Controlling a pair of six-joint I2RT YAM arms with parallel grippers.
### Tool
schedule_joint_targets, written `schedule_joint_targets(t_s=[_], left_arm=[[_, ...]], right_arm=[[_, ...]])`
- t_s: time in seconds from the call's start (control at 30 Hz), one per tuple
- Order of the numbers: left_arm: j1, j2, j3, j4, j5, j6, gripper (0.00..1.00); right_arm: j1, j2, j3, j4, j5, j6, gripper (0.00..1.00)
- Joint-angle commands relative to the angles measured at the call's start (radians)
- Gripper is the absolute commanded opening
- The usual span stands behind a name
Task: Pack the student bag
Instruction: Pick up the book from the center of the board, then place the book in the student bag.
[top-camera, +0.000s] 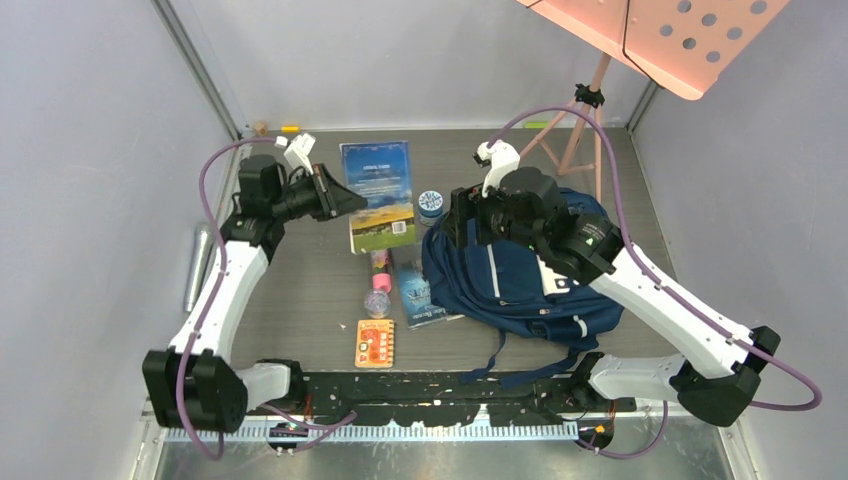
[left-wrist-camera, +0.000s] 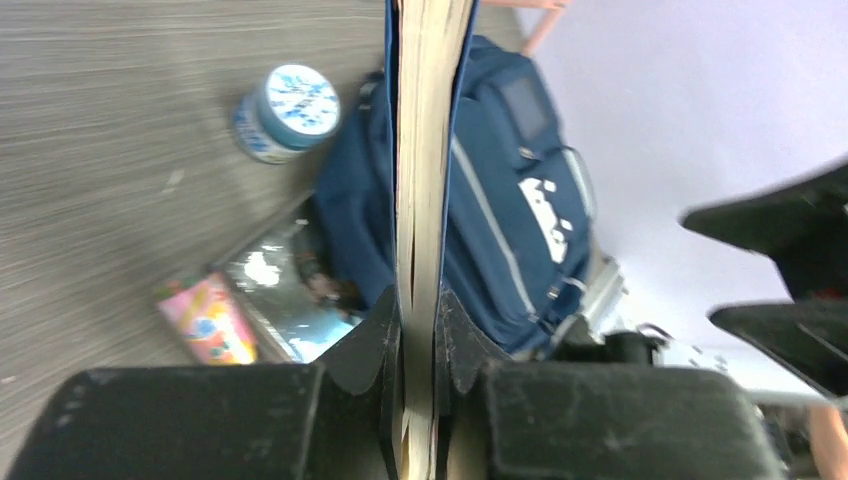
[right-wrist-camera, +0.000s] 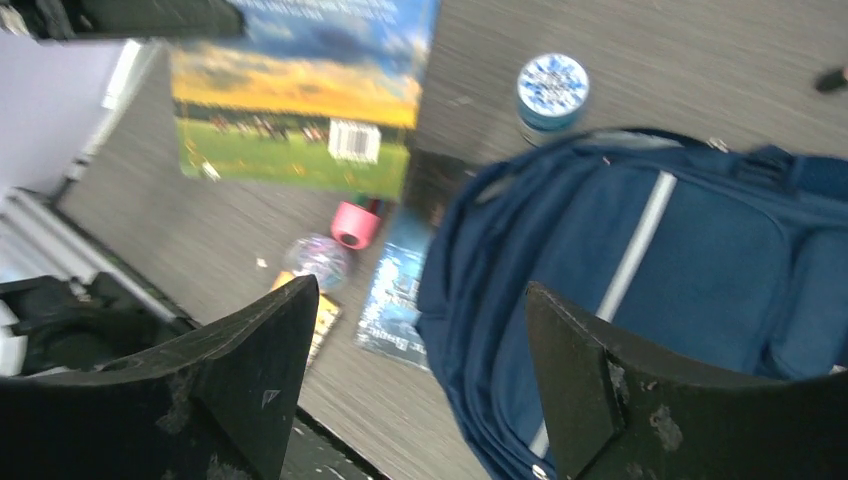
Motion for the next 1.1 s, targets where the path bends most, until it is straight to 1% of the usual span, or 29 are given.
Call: schedule_joint_targets(t_s=[0.0,0.07,0.17,0.27,0.4,0.6,0.8,0.9,1.07], left_arm=[[0.004,0.066,0.111,-0.047,-0.187,0.1,0.0],[0.004,0.091,0.122,-0.053,-0.235,0.123,0.0],[0.004,0.099,0.11,-0.061,-0.271,0.175,0.0],[0.005,0.092,0.102,-0.098,-0.292,0.192,0.0],[0.005,0.068,0.093,-0.123,-0.312,0.204,0.0],[0.006,0.045,0.096,-0.159,-0.359,0.236,0.0],[0.006,0.048,0.096,-0.167,-0.358,0.238,0.0],[0.006,0.048,0.096,-0.168,-0.358,0.239,0.0],[0.006,0.053,0.096,-0.168,-0.352,0.235,0.0]], right_arm=[[0.021,0.011,-0.043,-0.072,0.183,-0.014,0.81],[0.041,0.043,-0.062,-0.087,0.217,0.004,0.81],[0.082,0.12,-0.068,-0.094,0.268,0.026,0.78],[0.118,0.209,-0.043,-0.1,0.262,0.028,0.73],[0.124,0.379,0.006,-0.097,0.256,0.057,0.69],[0.112,0.534,0.096,-0.161,0.308,0.086,0.63],[0.098,0.567,0.118,-0.207,0.366,0.095,0.59],[0.098,0.555,0.134,-0.244,0.371,0.093,0.58],[0.083,0.531,0.115,-0.239,0.37,0.098,0.59]])
